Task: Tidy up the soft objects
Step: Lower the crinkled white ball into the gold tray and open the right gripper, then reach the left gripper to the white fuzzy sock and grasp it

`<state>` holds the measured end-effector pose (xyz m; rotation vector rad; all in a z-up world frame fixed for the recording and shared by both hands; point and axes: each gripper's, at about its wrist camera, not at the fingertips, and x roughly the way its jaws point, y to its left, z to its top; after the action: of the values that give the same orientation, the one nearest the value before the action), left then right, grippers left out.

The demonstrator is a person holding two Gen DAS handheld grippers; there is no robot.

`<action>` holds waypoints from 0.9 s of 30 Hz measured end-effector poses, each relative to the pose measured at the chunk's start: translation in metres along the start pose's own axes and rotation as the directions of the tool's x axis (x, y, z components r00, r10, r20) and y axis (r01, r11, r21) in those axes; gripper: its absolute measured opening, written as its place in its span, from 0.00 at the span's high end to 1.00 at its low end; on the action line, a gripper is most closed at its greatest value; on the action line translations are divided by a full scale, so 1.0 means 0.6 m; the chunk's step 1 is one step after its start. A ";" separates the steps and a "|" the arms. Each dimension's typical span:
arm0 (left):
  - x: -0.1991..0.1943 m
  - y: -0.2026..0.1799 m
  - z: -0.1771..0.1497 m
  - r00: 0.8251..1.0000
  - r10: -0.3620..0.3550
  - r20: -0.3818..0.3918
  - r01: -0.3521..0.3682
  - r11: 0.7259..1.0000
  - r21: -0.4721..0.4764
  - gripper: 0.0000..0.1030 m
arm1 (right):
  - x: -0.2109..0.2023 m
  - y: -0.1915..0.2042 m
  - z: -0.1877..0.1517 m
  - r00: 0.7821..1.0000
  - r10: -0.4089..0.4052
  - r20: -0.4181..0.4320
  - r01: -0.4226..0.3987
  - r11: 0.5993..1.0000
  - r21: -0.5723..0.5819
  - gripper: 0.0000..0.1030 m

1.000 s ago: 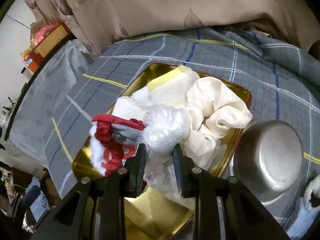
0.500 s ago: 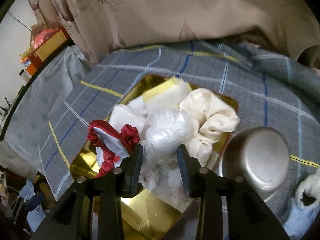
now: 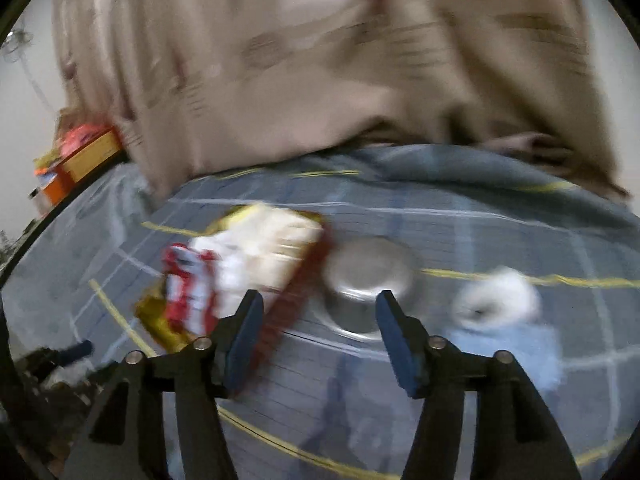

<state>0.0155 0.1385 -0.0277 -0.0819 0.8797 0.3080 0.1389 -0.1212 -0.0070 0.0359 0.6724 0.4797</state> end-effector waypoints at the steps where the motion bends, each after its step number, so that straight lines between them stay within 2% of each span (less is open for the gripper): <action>1: 0.001 -0.002 -0.001 1.000 0.001 -0.001 -0.001 1.000 0.006 0.40 | -0.020 -0.031 -0.013 0.998 -0.053 0.018 0.053 0.998 0.017 0.41; 3: 0.004 -0.009 -0.005 1.000 0.003 -0.006 -0.003 1.000 0.018 0.40 | -0.044 -0.084 -0.034 0.989 -0.143 0.026 0.142 0.989 0.040 0.34; 6: 0.009 -0.024 -0.011 1.000 0.007 -0.018 -0.006 0.999 0.043 0.40 | -0.061 -0.165 -0.062 0.967 -0.253 -0.012 0.253 0.964 0.080 0.33; 9: 0.011 -0.041 -0.018 1.000 0.016 -0.022 -0.014 0.997 0.079 0.40 | -0.065 -0.251 -0.086 0.936 -0.346 -0.063 0.352 0.926 0.135 0.33; 14: 0.007 -0.070 -0.026 1.000 0.016 -0.021 -0.013 0.990 0.138 0.40 | -0.056 -0.354 -0.111 0.879 -0.458 -0.133 0.476 0.860 0.185 0.33; 17: 0.000 -0.089 -0.028 1.000 -0.018 -0.023 0.021 0.984 0.175 0.40 | -0.052 -0.390 -0.108 0.851 -0.503 -0.151 0.524 0.829 0.194 0.33; 19: -0.008 -0.110 -0.030 0.999 -0.039 -0.012 0.041 0.975 0.217 0.40 | -0.047 -0.407 -0.104 0.848 -0.506 -0.154 0.529 0.824 0.204 0.28; 21: -0.015 -0.134 -0.030 0.998 -0.059 -0.004 0.058 0.964 0.259 0.40 | -0.040 -0.416 -0.104 0.857 -0.485 -0.177 0.514 0.829 0.217 0.28; 24: -0.020 -0.178 -0.029 0.992 -0.129 -0.009 0.125 0.938 0.323 0.40 | -0.042 -0.408 -0.106 0.867 -0.473 -0.159 0.497 0.843 0.206 0.24; 27: -0.021 -0.228 -0.020 0.975 -0.217 -0.039 0.216 0.903 0.373 0.40 | -0.038 -0.399 -0.104 0.870 -0.467 -0.156 0.490 0.852 0.185 0.24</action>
<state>0.0398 0.0029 -0.0335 0.1764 0.9039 -0.0727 0.1849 -0.3519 -0.0868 0.0493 0.8065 -0.0804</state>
